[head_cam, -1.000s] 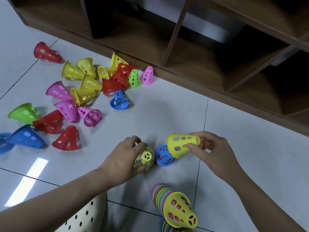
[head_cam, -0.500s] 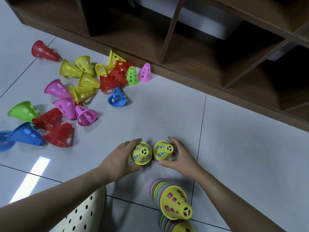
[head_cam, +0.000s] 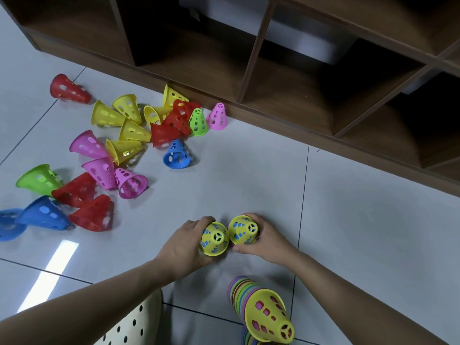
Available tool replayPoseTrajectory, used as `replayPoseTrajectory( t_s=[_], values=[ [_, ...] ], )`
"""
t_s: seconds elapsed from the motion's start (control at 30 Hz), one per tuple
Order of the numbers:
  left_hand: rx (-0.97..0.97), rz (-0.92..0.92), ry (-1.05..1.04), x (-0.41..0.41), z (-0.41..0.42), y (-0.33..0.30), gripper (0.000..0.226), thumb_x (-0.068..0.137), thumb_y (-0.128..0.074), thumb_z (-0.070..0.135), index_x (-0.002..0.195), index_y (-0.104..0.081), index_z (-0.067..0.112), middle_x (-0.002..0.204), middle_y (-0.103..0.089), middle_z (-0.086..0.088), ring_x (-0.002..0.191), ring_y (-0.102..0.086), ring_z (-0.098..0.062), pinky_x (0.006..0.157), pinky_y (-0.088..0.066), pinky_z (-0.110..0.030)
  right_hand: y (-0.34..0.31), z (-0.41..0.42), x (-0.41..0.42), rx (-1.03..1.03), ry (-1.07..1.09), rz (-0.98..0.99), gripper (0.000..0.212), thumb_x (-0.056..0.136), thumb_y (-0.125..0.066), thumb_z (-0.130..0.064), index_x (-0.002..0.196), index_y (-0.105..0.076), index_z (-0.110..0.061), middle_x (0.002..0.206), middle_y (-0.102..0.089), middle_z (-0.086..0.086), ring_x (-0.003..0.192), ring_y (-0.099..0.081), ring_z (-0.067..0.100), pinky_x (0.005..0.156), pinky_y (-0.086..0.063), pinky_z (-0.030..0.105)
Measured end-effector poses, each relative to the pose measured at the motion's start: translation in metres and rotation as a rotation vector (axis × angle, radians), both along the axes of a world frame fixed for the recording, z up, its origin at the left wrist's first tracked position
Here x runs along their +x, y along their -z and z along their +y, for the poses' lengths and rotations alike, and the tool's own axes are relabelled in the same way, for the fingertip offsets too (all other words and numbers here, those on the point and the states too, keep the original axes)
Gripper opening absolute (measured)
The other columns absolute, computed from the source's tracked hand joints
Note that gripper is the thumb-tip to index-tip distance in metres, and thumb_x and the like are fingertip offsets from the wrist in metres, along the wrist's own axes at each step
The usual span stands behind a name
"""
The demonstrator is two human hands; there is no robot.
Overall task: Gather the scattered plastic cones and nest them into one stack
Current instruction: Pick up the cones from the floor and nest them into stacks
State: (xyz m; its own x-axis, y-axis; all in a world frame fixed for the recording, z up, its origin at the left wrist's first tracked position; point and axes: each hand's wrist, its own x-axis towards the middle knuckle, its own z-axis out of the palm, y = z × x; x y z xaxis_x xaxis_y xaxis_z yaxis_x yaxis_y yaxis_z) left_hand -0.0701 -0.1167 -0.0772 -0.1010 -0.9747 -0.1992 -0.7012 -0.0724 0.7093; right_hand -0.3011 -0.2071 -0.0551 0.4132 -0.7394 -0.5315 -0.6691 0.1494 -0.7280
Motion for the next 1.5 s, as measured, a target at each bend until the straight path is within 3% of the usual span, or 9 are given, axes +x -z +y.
replayPoseTrajectory(
  t_s=[0.23, 0.63, 0.77, 0.83, 0.97, 1.07, 1.13, 1.27, 1.5],
  values=[
    [0.046, -0.019, -0.101, 0.049, 0.007, -0.004, 0.072, 0.067, -0.076, 0.05, 0.129, -0.041, 0.038, 0.105, -0.059, 0.016, 0.096, -0.051, -0.008, 0.079, -0.04, -0.017, 0.006, -0.015, 0.055, 0.025, -0.121, -0.031, 0.07, 0.054, -0.094, -0.04, 0.113, -0.055, -0.038, 0.109, -0.069, -0.01, 0.099, -0.069, 0.005, 0.093, -0.056, 0.037],
    [0.106, -0.064, -0.253, 0.131, 0.022, -0.01, 0.074, 0.067, -0.072, 0.051, 0.132, -0.039, 0.04, 0.11, -0.06, 0.017, 0.101, -0.056, -0.011, 0.084, -0.049, -0.031, 0.009, -0.033, 0.147, -0.093, -0.372, 0.031, 0.077, 0.052, -0.089, -0.058, 0.118, -0.052, -0.041, 0.118, -0.055, -0.015, 0.11, -0.055, 0.0, 0.1, -0.048, 0.031],
    [0.103, -0.158, -0.163, 0.15, 0.023, -0.02, 0.082, 0.069, -0.046, 0.01, 0.148, -0.031, 0.023, 0.126, -0.057, -0.003, 0.116, -0.054, -0.023, 0.095, -0.046, -0.034, -0.002, -0.06, 0.145, 0.025, -0.687, 0.171, 0.107, 0.059, -0.09, -0.047, 0.147, -0.032, -0.035, 0.136, -0.047, -0.011, 0.121, -0.051, 0.004, 0.106, -0.044, 0.026],
    [0.015, -0.164, -0.237, 0.162, 0.019, -0.03, 0.078, 0.066, -0.041, -0.003, 0.14, -0.04, 0.021, 0.117, -0.06, 0.0, 0.106, -0.057, -0.021, 0.088, -0.05, -0.037, -0.013, -0.086, 0.143, 0.061, -0.756, 0.261, 0.099, 0.069, -0.088, -0.033, 0.15, -0.032, -0.031, 0.131, -0.05, -0.008, 0.104, -0.057, 0.006, 0.092, -0.048, 0.022],
    [-0.131, -0.161, -0.422, 0.179, -0.01, -0.037, 0.047, 0.091, -0.041, 0.012, 0.136, -0.044, 0.025, 0.102, -0.057, -0.001, 0.093, -0.056, -0.022, 0.079, -0.048, -0.039, -0.032, -0.132, 0.166, -0.012, -0.354, 0.038, 0.04, 0.083, -0.069, -0.007, 0.12, -0.061, -0.021, 0.115, -0.066, 0.006, 0.08, -0.058, 0.012, 0.07, -0.05, 0.027],
    [0.033, -0.161, -0.435, 0.187, -0.038, -0.032, 0.042, 0.105, -0.034, 0.044, 0.145, -0.043, 0.035, 0.103, -0.058, -0.008, 0.096, -0.057, -0.027, 0.086, -0.046, -0.039, -0.033, -0.149, 0.199, -0.129, -0.003, -0.135, 0.017, 0.081, -0.066, -0.021, 0.098, -0.069, -0.018, 0.09, -0.068, -0.001, 0.076, -0.06, 0.01, 0.066, -0.045, 0.023],
    [0.128, -0.17, -0.406, 0.191, -0.052, -0.028, 0.052, 0.102, -0.03, 0.057, 0.147, -0.044, 0.035, 0.104, -0.062, -0.013, 0.101, -0.061, -0.033, 0.093, -0.048, -0.04, -0.024, -0.152, 0.219, -0.26, 0.036, -0.089, 0.007, 0.088, -0.066, -0.02, 0.092, -0.07, -0.017, 0.081, -0.067, -0.007, 0.075, -0.061, 0.008, 0.067, -0.044, 0.02],
    [0.269, -0.15, -0.352, 0.187, -0.066, -0.024, 0.053, 0.1, -0.039, 0.056, 0.143, -0.049, 0.026, 0.134, -0.061, -0.01, 0.116, -0.062, -0.031, 0.1, -0.05, -0.043, -0.005, -0.151, 0.253, -0.3, 0.091, -0.006, 0.013, 0.09, -0.07, -0.025, 0.094, -0.068, -0.013, 0.083, -0.066, -0.005, 0.08, -0.061, 0.013, 0.072, -0.045, 0.025],
    [0.406, -0.124, -0.473, 0.18, -0.056, -0.009, 0.074, 0.078, -0.072, 0.052, 0.138, -0.039, 0.024, 0.113, -0.066, -0.004, 0.093, -0.067, -0.024, 0.086, -0.056, -0.044, 0.013, -0.148, 0.263, -0.07, 0.032, 0.303, 0.05, 0.077, -0.073, -0.053, 0.1, -0.068, -0.01, 0.099, -0.069, 0.008, 0.092, -0.067, 0.026, 0.062, -0.045, 0.027]
  ],
)
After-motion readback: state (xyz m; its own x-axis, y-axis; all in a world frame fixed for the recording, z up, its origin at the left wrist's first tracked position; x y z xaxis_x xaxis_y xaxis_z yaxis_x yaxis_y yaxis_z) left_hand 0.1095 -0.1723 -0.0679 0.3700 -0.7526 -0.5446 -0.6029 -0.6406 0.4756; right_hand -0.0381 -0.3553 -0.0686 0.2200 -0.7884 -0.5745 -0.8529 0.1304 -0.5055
